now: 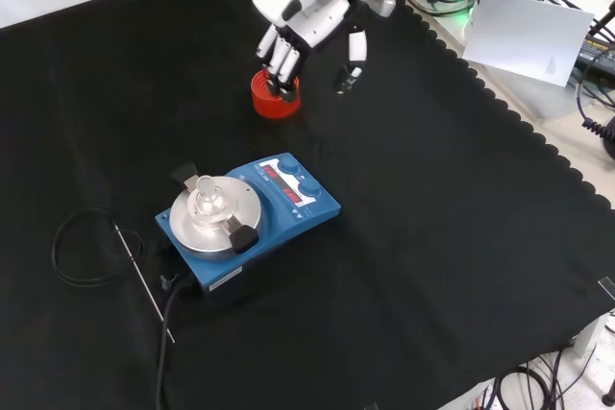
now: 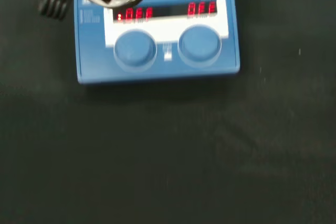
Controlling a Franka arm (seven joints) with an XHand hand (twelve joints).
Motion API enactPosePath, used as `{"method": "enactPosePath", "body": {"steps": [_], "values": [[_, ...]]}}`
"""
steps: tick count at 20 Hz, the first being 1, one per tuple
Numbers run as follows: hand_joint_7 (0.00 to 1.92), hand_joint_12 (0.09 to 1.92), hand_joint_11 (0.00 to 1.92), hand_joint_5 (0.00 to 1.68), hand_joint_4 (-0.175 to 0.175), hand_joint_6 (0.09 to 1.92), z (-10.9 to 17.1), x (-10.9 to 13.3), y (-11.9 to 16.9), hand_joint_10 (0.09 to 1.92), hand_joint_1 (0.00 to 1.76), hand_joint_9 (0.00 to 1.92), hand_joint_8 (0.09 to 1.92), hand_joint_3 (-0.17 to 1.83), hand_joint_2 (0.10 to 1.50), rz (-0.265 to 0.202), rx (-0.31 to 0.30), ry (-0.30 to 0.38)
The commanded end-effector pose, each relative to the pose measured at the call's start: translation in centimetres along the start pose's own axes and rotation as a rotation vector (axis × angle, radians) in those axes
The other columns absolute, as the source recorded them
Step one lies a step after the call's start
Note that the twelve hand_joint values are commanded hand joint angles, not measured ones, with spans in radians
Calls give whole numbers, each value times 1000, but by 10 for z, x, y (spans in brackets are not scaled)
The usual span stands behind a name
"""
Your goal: Turn on the heater.
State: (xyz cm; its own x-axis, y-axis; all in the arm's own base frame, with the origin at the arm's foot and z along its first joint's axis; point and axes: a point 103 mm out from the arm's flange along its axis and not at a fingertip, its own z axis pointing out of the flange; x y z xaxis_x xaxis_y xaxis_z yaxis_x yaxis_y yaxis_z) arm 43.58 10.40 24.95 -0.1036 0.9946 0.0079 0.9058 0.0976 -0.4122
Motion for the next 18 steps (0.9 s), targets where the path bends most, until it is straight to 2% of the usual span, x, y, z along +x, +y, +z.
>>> {"method": "enactPosePath", "body": {"steps": [1, 5, 6, 9, 12, 14, 16, 18], "values": [[739, 1307, 482, 333, -43, 376, 14, 14, -6, 655, 895, 930, 792, 682, 659, -12, 80, -48], [974, 1210, 720, 346, -53, 313, 18, 21, -5, 673, 905, 1151, 840, 687, 665, -18, 99, -60], [1065, 1155, 845, 348, -61, 296, 19, 21, -4, 697, 919, 1245, 882, 681, 672, -17, 103, -64], [1300, 964, 1215, 359, -84, 253, 21, 21, -2, 867, 960, 1476, 1036, 657, 691, -15, 115, -69], [1426, 911, 1399, 396, -95, 254, 25, 21, -1, 1062, 983, 1552, 1149, 635, 712, -15, 131, -77], [1481, 931, 1475, 437, -100, 288, 27, 23, 0, 1192, 1002, 1590, 1243, 623, 726, -19, 137, -97], [1583, 1076, 1477, 506, -109, 459, 30, 26, 2, 1440, 1191, 1656, 1410, 693, 752, -30, 166, -116], [1636, 1215, 1413, 478, -107, 633, 34, 30, 3, 1577, 1335, 1681, 1507, 803, 746, -46, 203, -119]]}}
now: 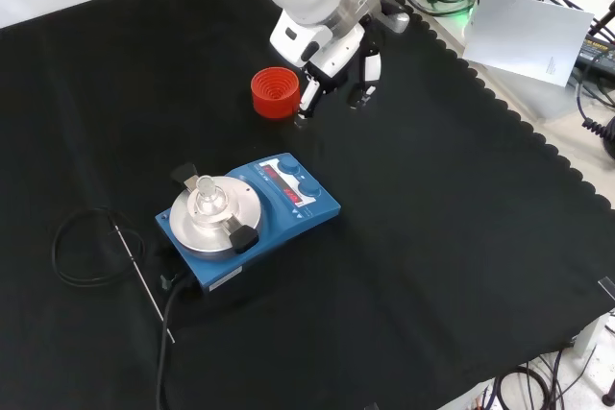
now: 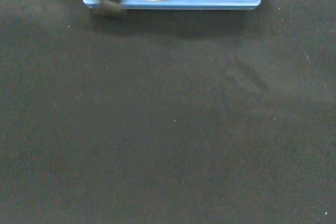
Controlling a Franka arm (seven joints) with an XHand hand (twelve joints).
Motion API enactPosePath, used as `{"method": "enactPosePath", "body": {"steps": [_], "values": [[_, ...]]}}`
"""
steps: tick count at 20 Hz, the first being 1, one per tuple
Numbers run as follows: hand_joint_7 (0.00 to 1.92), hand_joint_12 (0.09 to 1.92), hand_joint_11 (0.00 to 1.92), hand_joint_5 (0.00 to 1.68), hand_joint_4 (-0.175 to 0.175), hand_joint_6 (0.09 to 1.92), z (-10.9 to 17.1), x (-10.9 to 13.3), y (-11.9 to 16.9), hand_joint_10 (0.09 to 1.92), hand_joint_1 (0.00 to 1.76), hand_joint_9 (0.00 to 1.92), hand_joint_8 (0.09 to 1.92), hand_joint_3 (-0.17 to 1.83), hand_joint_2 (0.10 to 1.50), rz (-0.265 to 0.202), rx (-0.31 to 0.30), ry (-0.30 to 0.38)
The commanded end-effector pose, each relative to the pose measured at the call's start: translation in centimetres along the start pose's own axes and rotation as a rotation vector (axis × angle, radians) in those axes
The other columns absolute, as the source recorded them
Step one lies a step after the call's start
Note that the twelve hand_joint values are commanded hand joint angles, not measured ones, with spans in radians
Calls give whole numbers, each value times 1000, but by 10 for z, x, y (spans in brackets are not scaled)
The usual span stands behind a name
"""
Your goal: Turn on the heater.
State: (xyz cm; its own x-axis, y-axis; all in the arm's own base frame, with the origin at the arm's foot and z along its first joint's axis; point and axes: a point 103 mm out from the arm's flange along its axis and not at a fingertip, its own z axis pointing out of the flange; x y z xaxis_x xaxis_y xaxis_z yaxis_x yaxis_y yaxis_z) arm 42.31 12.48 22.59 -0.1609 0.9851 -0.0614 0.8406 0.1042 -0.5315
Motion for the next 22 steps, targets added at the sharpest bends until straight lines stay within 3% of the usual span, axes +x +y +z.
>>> {"method": "enactPosePath", "body": {"steps": [1, 8, 22], "values": [[1649, 1257, 1395, 459, -105, 687, 8, 11, 5, 1609, 1372, 1685, 1528, 844, 739, -37, 79, -33], [1672, 1323, 1367, 331, -88, 791, 20, 27, 14, 1641, 1421, 1695, 1548, 939, 714, -86, 141, -34], [1682, 1341, 1356, 193, -65, 669, 33, 29, 28, 1642, 1431, 1699, 1545, 987, 698, -111, 187, -19]]}}
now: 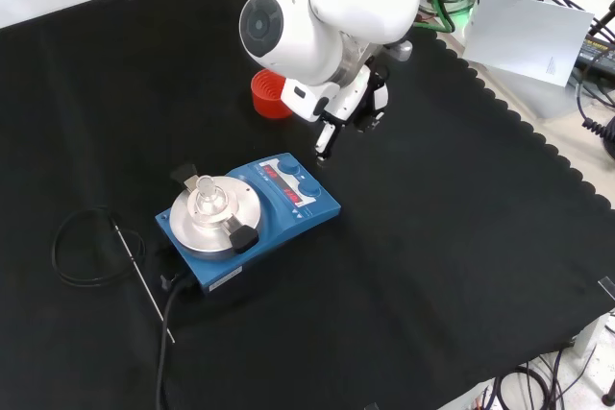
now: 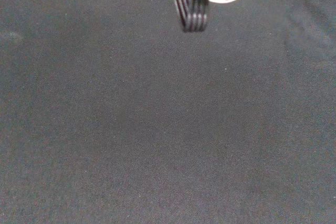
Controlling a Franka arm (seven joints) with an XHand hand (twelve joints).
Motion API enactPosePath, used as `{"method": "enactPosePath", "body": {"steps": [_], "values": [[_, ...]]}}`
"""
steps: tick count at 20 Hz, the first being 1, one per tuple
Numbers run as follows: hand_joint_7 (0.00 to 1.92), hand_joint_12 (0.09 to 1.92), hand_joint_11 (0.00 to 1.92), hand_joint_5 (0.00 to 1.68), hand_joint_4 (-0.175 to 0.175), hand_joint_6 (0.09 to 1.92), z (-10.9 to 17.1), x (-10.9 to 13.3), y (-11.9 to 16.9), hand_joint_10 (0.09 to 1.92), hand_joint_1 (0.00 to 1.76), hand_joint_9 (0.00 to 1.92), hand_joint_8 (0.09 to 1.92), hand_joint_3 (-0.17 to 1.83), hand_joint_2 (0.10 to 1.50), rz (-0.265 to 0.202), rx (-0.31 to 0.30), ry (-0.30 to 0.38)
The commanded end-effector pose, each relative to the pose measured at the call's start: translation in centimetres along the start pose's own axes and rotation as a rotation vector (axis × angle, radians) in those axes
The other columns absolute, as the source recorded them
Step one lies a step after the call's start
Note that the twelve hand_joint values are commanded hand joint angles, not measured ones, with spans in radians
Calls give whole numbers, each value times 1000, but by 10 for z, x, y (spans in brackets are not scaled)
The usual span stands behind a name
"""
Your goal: Turn on the heater.
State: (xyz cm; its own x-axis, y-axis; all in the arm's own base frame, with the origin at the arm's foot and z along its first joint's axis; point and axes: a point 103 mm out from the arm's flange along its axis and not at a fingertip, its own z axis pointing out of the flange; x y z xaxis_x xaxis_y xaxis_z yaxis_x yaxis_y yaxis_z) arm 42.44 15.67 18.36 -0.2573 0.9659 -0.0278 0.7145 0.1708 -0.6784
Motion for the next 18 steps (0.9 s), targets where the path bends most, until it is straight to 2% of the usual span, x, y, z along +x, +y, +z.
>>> {"method": "enactPosePath", "body": {"steps": [1, 12, 18], "values": [[1682, 1340, 1356, 196, -64, 652, 2, -5, 2, 1641, 1430, 1699, 1545, 988, 698, -13, 4, 12], [1681, 1337, 1358, 203, -61, 585, 9, -4, 26, 1635, 1428, 1700, 1543, 991, 700, -21, 12, 20], [1679, 1336, 1361, 208, -60, 568, 9, -10, 29, 1632, 1427, 1699, 1542, 992, 701, -20, 9, 30]]}}
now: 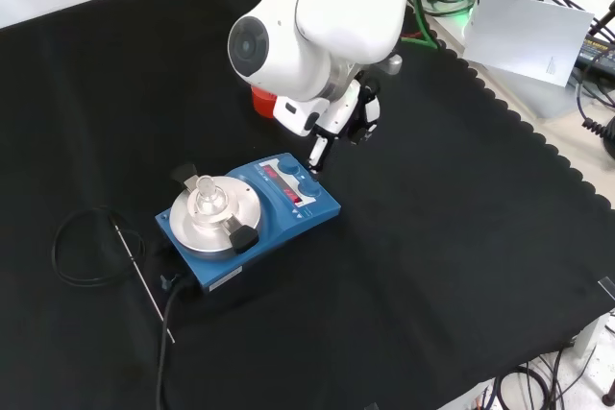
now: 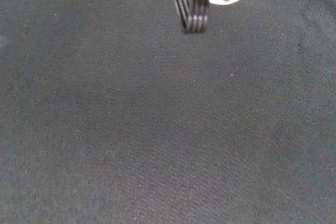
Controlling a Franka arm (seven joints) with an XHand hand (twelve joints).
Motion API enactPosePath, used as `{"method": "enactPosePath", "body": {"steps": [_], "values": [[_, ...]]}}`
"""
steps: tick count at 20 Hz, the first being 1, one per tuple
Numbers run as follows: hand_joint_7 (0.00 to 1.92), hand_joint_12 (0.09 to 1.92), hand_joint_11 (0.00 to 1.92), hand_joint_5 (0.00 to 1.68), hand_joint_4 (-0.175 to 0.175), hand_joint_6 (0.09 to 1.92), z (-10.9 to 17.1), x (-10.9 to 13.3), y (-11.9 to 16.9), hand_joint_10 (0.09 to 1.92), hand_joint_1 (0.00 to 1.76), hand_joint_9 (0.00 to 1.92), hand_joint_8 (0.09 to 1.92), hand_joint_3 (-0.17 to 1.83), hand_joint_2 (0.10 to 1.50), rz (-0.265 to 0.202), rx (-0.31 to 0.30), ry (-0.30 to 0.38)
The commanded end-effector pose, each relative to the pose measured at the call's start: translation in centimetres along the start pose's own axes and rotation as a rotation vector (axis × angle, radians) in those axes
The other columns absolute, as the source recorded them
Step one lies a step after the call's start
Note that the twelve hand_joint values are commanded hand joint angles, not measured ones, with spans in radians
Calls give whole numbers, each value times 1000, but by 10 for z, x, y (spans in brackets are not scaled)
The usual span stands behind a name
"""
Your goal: Turn on the heater.
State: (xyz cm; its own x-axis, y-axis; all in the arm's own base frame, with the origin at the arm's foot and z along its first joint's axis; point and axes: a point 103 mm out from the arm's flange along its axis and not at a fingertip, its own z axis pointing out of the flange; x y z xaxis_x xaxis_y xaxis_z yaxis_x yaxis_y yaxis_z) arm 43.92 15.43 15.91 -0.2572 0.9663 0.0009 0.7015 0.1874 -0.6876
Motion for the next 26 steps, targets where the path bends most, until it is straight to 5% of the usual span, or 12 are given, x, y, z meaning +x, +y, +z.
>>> {"method": "enactPosePath", "body": {"steps": [1, 26], "values": [[1679, 1336, 1361, 209, -60, 566, 0, -5, 2, 1632, 1427, 1699, 1542, 992, 701, -3, -1, 15], [1676, 1334, 1362, 233, -62, 562, 9, -20, 17, 1625, 1426, 1701, 1542, 994, 702, 11, 6, 48]]}}
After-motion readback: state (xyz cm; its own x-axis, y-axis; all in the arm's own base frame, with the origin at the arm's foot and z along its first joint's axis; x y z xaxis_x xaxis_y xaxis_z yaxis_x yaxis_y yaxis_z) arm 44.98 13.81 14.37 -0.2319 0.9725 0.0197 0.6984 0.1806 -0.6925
